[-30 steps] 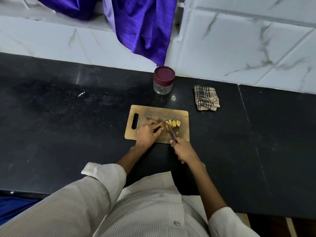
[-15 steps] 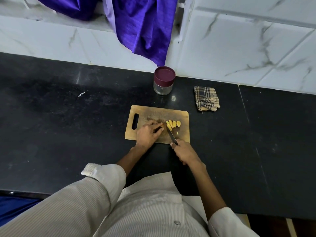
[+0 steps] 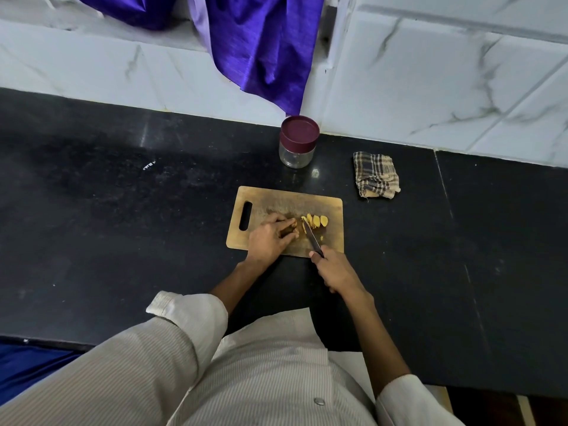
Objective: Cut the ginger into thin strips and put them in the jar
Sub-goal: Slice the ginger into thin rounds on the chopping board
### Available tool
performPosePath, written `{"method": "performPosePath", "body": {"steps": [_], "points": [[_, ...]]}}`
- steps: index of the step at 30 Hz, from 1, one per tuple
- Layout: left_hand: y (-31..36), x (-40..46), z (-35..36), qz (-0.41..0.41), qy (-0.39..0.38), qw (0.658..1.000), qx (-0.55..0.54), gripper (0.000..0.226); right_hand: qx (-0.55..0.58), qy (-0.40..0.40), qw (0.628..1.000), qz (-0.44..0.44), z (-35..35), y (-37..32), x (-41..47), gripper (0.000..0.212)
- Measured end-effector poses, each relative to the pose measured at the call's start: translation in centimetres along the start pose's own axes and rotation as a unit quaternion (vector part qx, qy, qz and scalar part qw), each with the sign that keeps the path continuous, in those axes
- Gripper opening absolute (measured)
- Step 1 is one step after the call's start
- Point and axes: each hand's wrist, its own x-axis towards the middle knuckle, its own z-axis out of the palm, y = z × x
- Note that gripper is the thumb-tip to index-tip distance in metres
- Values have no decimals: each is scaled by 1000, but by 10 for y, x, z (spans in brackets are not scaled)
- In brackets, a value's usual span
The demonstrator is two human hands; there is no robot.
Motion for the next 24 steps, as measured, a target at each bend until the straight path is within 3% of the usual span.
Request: {"method": "performPosePath", "body": {"steps": [13, 24], "points": [[2, 1, -6, -34, -7, 998, -45, 47, 3, 10, 1000, -9, -1, 2, 1, 22], [13, 25, -10, -77, -30, 997, -9, 20, -23, 27, 999, -13, -1, 2, -5, 24]]}}
